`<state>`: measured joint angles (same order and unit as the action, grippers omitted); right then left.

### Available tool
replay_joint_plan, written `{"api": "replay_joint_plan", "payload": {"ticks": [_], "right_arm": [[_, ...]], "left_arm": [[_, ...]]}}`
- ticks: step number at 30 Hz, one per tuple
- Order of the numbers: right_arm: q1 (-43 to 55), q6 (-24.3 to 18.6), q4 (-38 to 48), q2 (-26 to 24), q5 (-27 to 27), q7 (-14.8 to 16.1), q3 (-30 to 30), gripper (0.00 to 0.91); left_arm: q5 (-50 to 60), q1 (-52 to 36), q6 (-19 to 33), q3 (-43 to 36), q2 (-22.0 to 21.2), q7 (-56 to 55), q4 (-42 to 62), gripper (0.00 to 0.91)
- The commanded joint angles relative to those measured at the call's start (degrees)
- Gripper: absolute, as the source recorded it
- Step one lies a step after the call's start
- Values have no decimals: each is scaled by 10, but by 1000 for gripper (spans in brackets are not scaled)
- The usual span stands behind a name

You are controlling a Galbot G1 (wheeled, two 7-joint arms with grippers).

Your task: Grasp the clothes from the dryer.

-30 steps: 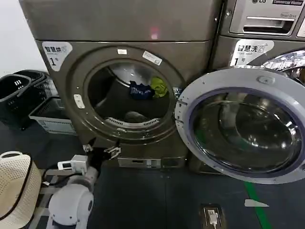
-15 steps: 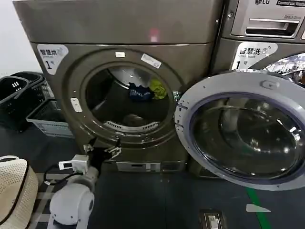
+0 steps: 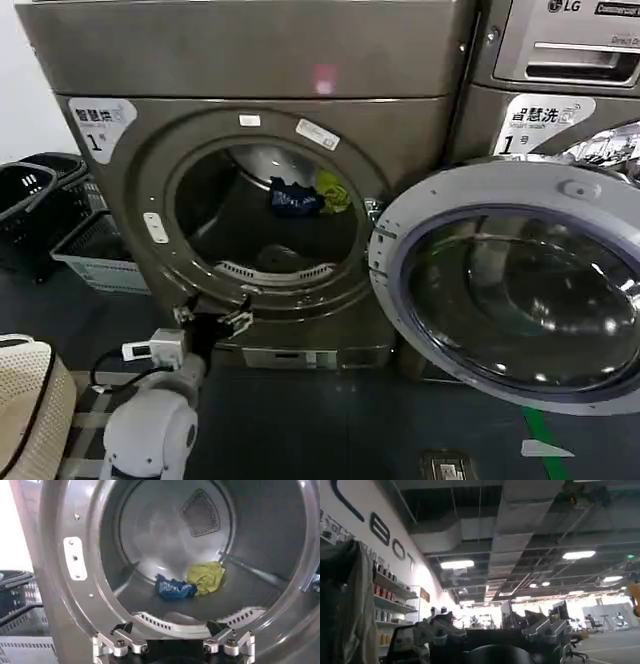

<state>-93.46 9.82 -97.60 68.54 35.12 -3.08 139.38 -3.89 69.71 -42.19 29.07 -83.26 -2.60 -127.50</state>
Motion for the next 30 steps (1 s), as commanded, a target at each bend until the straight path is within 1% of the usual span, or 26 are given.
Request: {"api": "replay_joint_plan", "payload": {"ticks": [1,30], "right_arm": [[0,0,0,0,-1,-1,0,907],[-2,-1,6,3,0,-2,6,907]], "left_arm": [[-1,-1,-28,-1,1,3,2,907],[1,4,-28,-2,1,7,-4,907]]}}
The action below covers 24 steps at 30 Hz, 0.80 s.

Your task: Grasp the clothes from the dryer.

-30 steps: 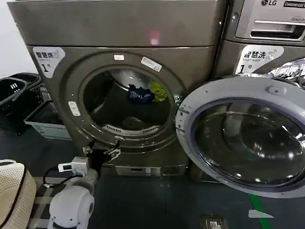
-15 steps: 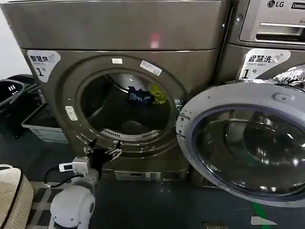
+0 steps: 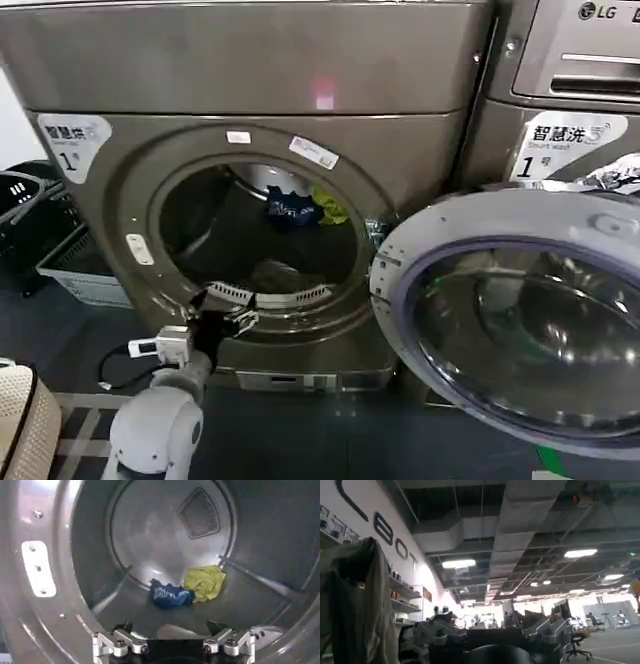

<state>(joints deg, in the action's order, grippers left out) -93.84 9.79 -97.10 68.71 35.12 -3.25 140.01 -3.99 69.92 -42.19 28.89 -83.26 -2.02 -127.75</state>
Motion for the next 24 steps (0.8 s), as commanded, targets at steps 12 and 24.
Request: {"api": "replay_joint_plan", "payload": {"ticks": [12,24], "right_arm": [[9,-1,1,-1,-2,0,-8,907],[9,-5,7,1,-3,1,-11,907]], "left_arm": [[6,16,-28,3,2,3,-13,907],[7,11,-28,5,2,3,-5,907]]}}
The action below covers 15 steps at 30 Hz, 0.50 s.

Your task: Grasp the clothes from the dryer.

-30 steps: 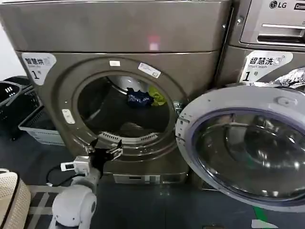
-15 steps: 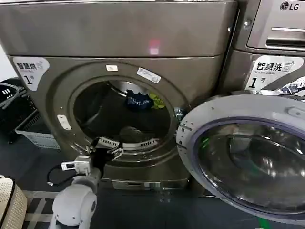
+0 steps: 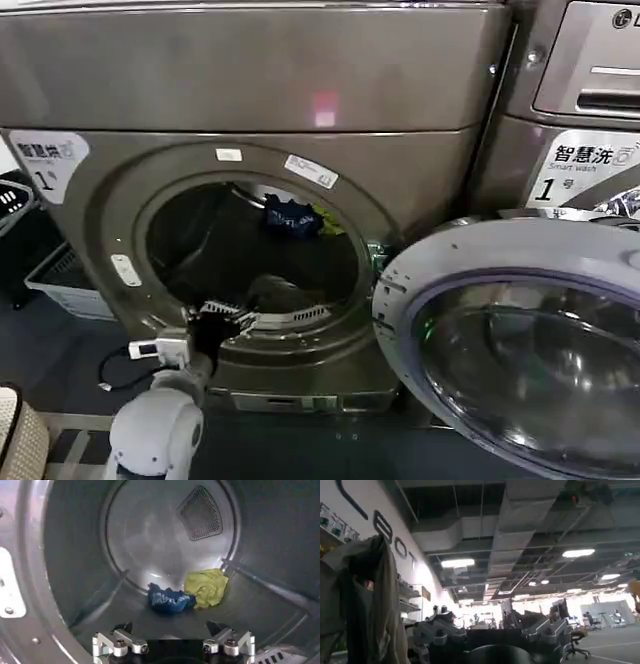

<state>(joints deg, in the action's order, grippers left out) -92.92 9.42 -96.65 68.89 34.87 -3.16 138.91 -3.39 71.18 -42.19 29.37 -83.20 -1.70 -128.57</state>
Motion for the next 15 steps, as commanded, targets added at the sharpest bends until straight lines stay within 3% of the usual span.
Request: {"api": "replay_joint_plan", "payload": {"ticks": [1,15], "right_arm": [[0,-1,3,-1,0,0,0,907],[-1,-1,4,-6,-1,0,-1,907]], "left_arm": [[1,-1,-28,0,1,0,3,907],[-1,-9,-28,0,1,-1,10,907]]}}
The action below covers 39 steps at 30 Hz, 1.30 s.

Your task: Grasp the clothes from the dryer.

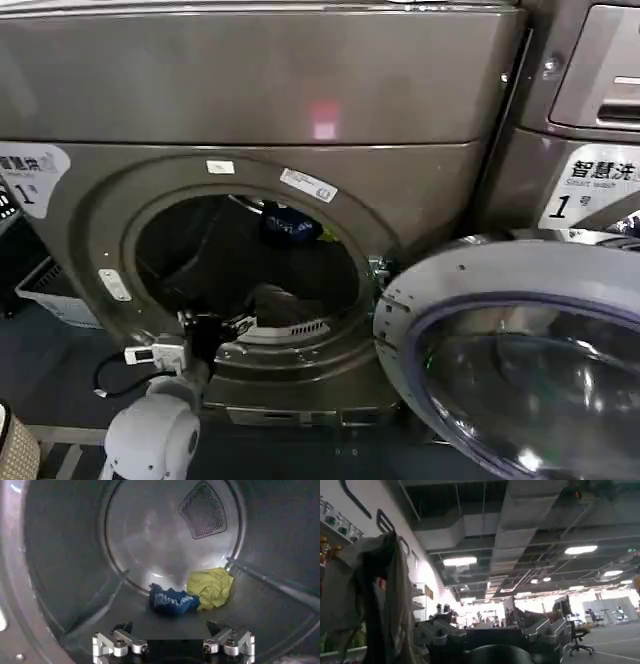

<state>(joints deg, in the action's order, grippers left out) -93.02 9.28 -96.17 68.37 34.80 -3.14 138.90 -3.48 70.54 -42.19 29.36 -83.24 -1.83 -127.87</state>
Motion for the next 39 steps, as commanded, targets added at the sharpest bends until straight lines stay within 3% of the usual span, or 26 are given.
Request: {"api": "replay_joint_plan", "payload": {"ticks": [1,19,27,30,33,37,39], "right_arm": [[1,0,0,-1,-1,0,-1,907],[-1,-14,4,-3,-2,12,-1,907],[6,-18,3,1,-8,12,-12,907],[9,-19,2,1,-12,13,-17,907],[10,-19,3,0,-13,13,-20,907],[9,-19,1,-2,-13,13,-20,907],[7,-19,0,-3,-13,13,-20,907]], "left_arm": [[0,-4,-28,0,2,0,4,907],[40,-44,-28,-9,-8,11,41,907],[58,-121,-28,-22,-11,22,129,907],[126,-147,-21,-32,-10,74,173,907],[289,-166,9,-31,-7,227,203,907],[512,-188,98,-25,12,453,222,907],[604,-199,168,-23,15,491,235,907]]}}
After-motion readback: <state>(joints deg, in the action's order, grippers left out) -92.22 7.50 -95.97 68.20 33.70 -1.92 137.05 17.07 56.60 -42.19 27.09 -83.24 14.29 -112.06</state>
